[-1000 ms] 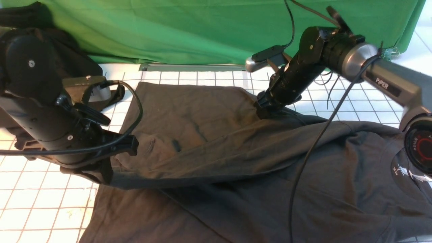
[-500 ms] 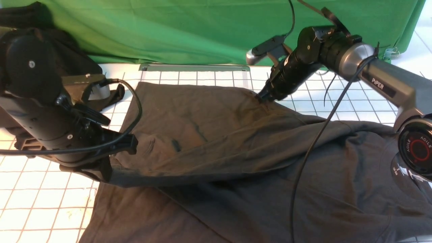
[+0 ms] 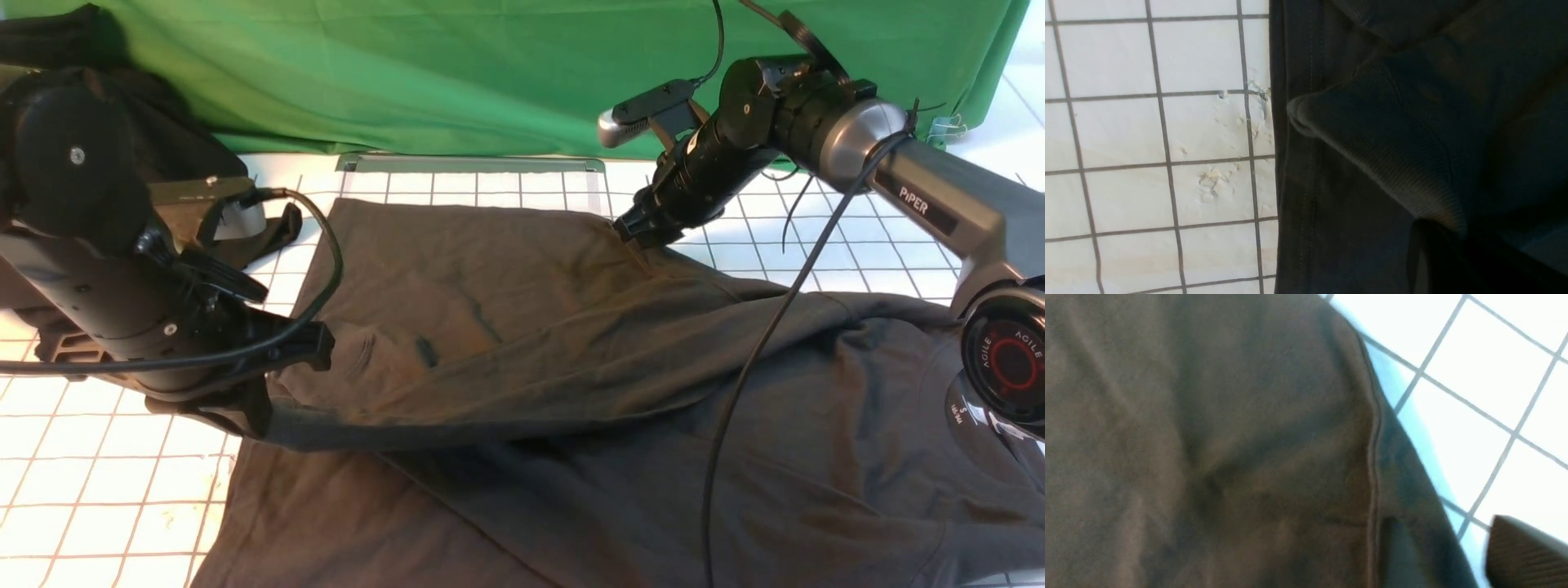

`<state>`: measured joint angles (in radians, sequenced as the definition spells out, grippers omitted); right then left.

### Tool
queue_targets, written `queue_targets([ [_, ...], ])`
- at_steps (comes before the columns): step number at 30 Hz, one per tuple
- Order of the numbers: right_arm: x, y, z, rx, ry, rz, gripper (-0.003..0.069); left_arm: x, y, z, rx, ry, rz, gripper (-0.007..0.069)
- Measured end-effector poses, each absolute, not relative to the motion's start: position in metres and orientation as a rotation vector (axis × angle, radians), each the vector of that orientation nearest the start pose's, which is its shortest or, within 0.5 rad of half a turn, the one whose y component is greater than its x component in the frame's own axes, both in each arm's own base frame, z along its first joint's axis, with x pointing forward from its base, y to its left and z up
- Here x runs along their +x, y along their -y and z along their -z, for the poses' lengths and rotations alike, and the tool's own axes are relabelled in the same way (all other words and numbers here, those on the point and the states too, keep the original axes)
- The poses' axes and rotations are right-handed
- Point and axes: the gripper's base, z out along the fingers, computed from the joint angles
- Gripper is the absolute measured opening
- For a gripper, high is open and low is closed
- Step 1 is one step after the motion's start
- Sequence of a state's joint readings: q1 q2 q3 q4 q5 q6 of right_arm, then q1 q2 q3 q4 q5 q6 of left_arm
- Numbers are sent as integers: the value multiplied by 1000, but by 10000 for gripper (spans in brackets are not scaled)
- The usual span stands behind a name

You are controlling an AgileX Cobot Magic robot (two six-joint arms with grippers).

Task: Fold a long-sleeved shirt over a white checkered tablecloth.
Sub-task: 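Fold the left side of the dark shirt inward over its body with the left gripper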

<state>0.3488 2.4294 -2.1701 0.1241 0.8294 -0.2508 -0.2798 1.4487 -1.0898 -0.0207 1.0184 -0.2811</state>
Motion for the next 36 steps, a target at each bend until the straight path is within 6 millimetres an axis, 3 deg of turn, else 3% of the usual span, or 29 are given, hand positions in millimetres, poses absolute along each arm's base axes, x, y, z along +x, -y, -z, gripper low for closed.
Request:
queue_targets([
  [3, 503, -192, -181, -688, -2486, -196, 383, 265, 78, -274, -14, -2873, 139, 27],
  [14, 503, -195, -159, -685, -2544, -229, 351, 265, 78, -274, -14, -2872, 139, 27],
  [17, 503, -195, -159, -685, -2540, -229, 310, 265, 78, -274, -14, -2872, 139, 27],
  [21, 506, -195, -160, -687, -2496, -216, 85, 266, 77, -274, -7, -2870, 124, 27],
  [23, 507, -195, -161, -704, -2478, -202, 34, 266, 76, -274, -2, -2868, 113, 27],
  [36, 520, -190, -167, -752, -2325, -45, 19, 266, 76, -274, -5, -2871, 112, 27],
])
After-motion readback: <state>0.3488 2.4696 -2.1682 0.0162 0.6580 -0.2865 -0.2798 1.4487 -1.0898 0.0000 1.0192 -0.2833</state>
